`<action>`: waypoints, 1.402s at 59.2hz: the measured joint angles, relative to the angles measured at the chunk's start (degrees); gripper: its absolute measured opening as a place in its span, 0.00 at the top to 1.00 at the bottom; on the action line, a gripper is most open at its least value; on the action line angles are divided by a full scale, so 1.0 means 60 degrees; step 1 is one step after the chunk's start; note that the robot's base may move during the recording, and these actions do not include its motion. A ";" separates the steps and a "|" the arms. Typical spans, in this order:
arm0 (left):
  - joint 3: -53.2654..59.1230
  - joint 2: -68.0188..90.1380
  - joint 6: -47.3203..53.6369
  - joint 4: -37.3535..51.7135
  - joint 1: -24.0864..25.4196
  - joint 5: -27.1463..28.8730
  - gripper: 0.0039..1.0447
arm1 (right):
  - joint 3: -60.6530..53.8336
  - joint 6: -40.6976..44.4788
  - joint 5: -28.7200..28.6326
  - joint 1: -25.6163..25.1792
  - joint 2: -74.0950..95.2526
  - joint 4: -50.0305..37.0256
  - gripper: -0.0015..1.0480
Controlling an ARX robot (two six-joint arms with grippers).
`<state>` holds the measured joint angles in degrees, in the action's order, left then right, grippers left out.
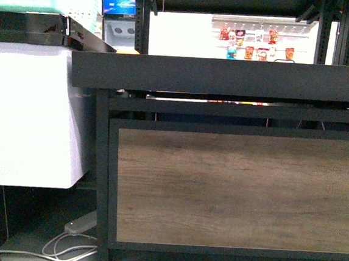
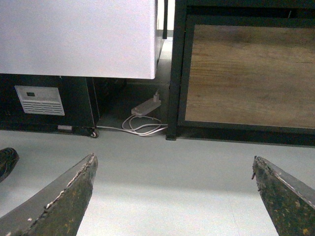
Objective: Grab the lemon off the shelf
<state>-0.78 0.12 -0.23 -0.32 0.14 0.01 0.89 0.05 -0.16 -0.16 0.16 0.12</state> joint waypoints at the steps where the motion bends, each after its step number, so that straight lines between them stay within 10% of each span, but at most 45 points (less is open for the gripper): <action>1: 0.0000 0.0000 0.0000 0.0000 0.0004 0.0000 0.08 | 0.0000 0.0000 0.0000 0.0000 0.0000 0.0000 0.07; 83: 0.0000 0.0000 0.0000 0.0000 0.0004 0.0000 0.08 | 0.0000 0.0000 0.0000 0.0000 0.0000 0.0000 0.07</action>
<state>-0.78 0.12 -0.23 -0.32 0.16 0.01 0.89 0.05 -0.16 -0.16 0.16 0.12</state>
